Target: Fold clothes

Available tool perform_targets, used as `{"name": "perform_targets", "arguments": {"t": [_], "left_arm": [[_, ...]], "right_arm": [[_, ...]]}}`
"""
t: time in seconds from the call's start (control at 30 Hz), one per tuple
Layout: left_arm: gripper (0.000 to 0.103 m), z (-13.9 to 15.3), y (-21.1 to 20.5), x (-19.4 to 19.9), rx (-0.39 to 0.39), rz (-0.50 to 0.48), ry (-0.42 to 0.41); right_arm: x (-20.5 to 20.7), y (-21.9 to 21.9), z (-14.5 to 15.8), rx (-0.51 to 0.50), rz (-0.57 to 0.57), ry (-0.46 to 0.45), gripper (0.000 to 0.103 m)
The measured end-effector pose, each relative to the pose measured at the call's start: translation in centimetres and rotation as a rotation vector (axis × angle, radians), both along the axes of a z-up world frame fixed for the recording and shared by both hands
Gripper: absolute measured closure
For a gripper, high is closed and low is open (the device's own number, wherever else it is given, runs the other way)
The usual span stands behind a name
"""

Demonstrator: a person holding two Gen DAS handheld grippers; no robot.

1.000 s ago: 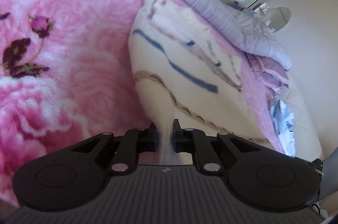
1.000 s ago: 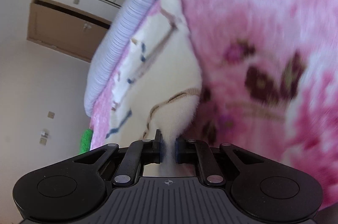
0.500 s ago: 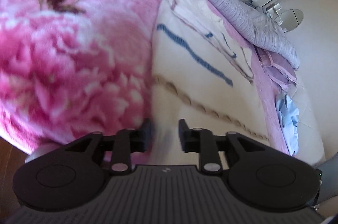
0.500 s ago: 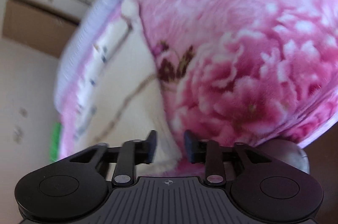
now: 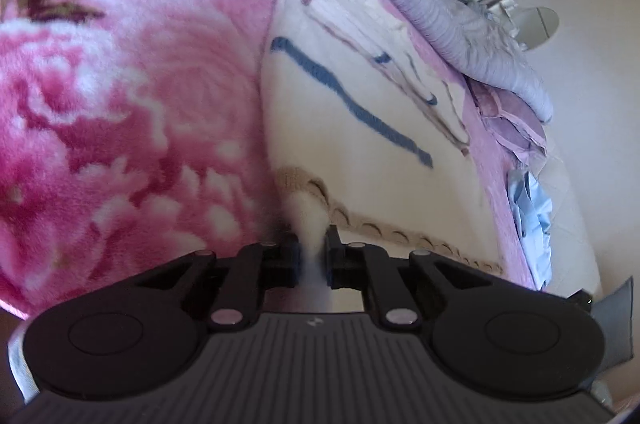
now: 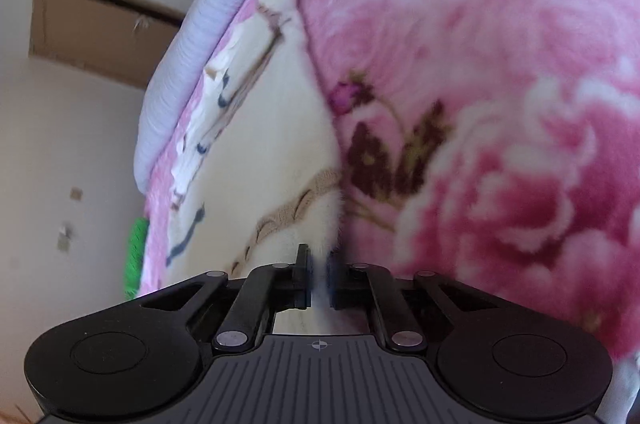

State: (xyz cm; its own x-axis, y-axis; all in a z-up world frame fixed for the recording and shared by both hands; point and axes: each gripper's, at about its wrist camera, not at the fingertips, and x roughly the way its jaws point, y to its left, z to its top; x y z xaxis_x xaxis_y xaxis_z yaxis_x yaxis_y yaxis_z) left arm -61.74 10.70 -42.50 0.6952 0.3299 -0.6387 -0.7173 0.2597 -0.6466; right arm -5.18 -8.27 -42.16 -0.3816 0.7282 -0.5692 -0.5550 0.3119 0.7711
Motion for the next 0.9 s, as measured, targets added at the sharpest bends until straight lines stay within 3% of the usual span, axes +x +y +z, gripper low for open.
{"name": "perform_targets", "arguments": {"t": [0.27, 0.4, 0.57, 0.67, 0.9], "left_arm": [[0.098, 3.6, -3.3, -1.6, 0.107, -0.040, 0.027], [0.099, 4.2, -6.1, -3.5, 0.090, -0.035, 0.005], [0.099, 4.7, -9.5, -5.9, 0.060, -0.025, -0.033], [0.099, 5.2, -11.2, -7.1, 0.048, -0.022, -0.056], [0.099, 10.9, -3.6, -3.5, 0.165, -0.080, -0.128]], "right_arm": [[-0.8, -2.7, 3.3, 0.080, 0.015, -0.020, 0.100], [-2.7, -5.3, 4.9, 0.090, 0.046, -0.043, 0.100], [-4.5, -10.7, 4.8, 0.070, 0.061, -0.020, 0.100], [-4.8, -11.6, 5.2, 0.076, 0.062, -0.005, 0.100], [-2.9, -5.4, 10.2, 0.233, 0.084, -0.035, 0.100]]}}
